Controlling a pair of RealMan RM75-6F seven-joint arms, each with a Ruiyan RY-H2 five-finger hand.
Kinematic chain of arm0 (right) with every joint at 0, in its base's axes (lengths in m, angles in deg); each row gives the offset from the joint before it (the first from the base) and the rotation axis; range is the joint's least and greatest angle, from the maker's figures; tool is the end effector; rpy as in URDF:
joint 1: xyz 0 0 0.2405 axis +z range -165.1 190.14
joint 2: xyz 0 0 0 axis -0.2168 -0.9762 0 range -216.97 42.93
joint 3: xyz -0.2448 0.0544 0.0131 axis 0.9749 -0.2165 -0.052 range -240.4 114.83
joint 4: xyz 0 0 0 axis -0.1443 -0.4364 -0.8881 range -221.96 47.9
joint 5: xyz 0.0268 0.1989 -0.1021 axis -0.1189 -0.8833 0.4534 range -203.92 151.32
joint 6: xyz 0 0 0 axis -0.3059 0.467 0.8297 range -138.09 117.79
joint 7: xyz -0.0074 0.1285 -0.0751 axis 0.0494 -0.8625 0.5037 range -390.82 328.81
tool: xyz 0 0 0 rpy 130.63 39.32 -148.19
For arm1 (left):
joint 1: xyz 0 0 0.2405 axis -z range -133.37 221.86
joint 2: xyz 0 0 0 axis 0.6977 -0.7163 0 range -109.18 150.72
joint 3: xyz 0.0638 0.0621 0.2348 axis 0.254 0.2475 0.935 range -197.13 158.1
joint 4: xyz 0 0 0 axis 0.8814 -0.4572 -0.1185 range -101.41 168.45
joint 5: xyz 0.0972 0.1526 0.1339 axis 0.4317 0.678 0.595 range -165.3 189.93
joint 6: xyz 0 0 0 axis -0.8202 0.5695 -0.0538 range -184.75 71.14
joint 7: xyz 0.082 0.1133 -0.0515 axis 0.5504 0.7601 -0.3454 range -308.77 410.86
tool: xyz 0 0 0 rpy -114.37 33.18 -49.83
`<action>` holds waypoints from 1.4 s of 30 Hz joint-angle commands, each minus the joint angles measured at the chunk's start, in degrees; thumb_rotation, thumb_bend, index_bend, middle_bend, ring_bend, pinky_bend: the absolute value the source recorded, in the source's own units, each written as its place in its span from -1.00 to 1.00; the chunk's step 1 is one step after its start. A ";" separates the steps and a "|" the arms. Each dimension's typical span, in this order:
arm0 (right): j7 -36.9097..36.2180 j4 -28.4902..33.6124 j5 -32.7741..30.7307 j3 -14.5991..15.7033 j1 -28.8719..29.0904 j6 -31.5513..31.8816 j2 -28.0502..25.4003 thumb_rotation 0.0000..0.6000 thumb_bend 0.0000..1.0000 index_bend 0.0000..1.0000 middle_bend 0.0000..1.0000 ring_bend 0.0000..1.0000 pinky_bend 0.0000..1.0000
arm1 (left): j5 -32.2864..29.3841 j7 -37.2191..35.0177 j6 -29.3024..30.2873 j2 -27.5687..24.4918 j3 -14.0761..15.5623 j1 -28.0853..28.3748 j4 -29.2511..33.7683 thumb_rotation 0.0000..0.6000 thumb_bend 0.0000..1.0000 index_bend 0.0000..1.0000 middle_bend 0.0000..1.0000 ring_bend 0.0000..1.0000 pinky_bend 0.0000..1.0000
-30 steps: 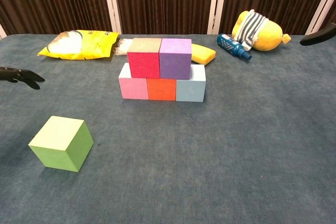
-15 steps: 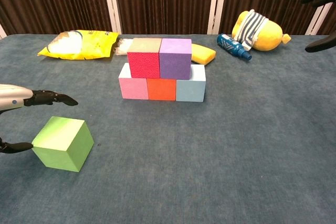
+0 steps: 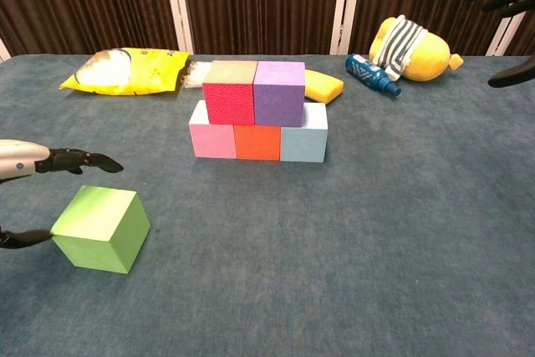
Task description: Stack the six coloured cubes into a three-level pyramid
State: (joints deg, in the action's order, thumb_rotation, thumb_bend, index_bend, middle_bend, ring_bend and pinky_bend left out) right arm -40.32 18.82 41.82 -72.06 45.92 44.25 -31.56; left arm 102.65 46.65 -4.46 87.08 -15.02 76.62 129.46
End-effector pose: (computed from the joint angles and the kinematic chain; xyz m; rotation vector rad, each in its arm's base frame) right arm -0.1925 -0.3201 0.1202 1.6423 -1.2752 1.0410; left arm -0.2281 0.2546 0.0325 -2.1320 -1.0917 -0.7812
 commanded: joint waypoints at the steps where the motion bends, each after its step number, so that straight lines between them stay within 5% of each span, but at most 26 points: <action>1: -0.03 -0.18 -0.02 -0.11 -0.05 -0.19 0.11 1.00 -0.62 -0.76 -0.81 -1.00 -0.82 | 0.10 -0.74 0.53 -0.57 0.18 -0.25 0.42 1.00 -0.33 -1.00 -0.90 -0.97 -0.70; 15: -0.67 -1.28 0.04 -0.75 -0.50 -0.79 0.62 1.00 -0.62 -0.76 -0.81 -1.00 -0.82 | -0.12 -0.52 1.70 3.92 -0.35 -0.44 -2.54 1.00 -0.33 -0.98 -0.83 -0.90 -0.66; 27: -1.80 -1.38 0.42 -1.12 -1.68 -0.20 0.05 1.00 -0.62 -0.76 -0.81 -1.00 -0.82 | 0.98 -7.31 7.03 7.25 -2.32 -1.08 -4.69 1.00 -0.34 -0.39 -0.20 -0.29 -0.09; 33: -3.26 -0.77 1.50 -1.31 -3.23 1.53 -1.23 1.00 -0.62 -0.76 -0.81 -1.00 -0.82 | -2.38 -13.02 10.03 0.90 -8.22 0.26 0.81 1.00 -0.34 -0.39 -0.20 -0.28 -0.08; 42: -5.49 0.03 3.11 -1.03 -6.29 4.49 -3.63 1.00 -0.62 -0.76 -0.81 -1.00 -0.82 | -14.23 -18.48 4.41 -4.86 -20.68 7.85 4.26 1.00 -0.34 -0.42 -0.25 -0.34 -0.09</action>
State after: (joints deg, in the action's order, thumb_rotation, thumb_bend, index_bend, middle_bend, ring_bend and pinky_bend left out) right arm -45.68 18.77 44.82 -73.11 39.76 48.65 -35.08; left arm 90.93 28.99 1.83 83.21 -33.30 82.31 133.14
